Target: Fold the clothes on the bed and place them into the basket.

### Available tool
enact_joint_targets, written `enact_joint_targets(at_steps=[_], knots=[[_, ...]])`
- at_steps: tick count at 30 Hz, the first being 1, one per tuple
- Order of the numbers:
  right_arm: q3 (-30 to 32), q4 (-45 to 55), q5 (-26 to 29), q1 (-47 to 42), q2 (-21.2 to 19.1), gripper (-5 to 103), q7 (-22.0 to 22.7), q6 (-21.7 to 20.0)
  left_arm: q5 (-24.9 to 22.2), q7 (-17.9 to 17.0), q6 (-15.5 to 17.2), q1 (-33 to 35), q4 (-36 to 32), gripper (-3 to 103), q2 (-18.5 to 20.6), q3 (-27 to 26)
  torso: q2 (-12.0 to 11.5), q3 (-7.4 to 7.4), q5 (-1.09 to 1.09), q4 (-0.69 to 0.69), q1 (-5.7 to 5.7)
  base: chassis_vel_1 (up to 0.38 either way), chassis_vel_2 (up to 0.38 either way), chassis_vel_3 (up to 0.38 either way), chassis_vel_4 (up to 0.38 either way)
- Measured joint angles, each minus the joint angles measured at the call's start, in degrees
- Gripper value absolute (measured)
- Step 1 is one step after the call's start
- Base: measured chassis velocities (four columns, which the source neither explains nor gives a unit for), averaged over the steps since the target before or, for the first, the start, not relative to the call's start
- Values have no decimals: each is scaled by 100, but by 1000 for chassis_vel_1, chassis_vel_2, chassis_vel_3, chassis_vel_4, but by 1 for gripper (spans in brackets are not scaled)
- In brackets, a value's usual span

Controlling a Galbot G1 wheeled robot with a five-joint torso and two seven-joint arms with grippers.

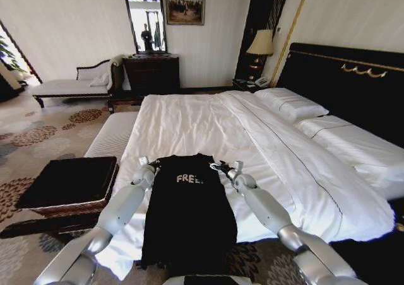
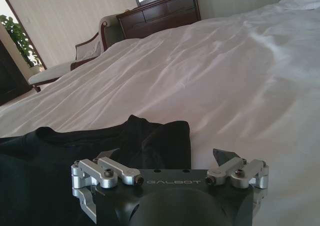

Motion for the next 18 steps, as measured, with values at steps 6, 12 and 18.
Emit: enact_joint_targets(at_steps=[6, 12, 18], knots=[[-80, -304, -16, 153, 166, 100, -2, 16, 2, 35, -22, -40, 44, 0, 18, 71, 0, -1, 1, 1, -1, 0, 0, 0, 0], [-142, -592, 92, 295, 229, 89, -16, 8, -13, 34, -22, -74, 41, 0, 12, 104, 0, 0, 1, 0, 0, 0, 0, 0, 0], [-207, -624, 108, 363, 199, 71, 12, 16, -35, 33, -20, -72, 37, 0, 8, 101, 0, -1, 1, 1, -1, 0, 0, 0, 0]])
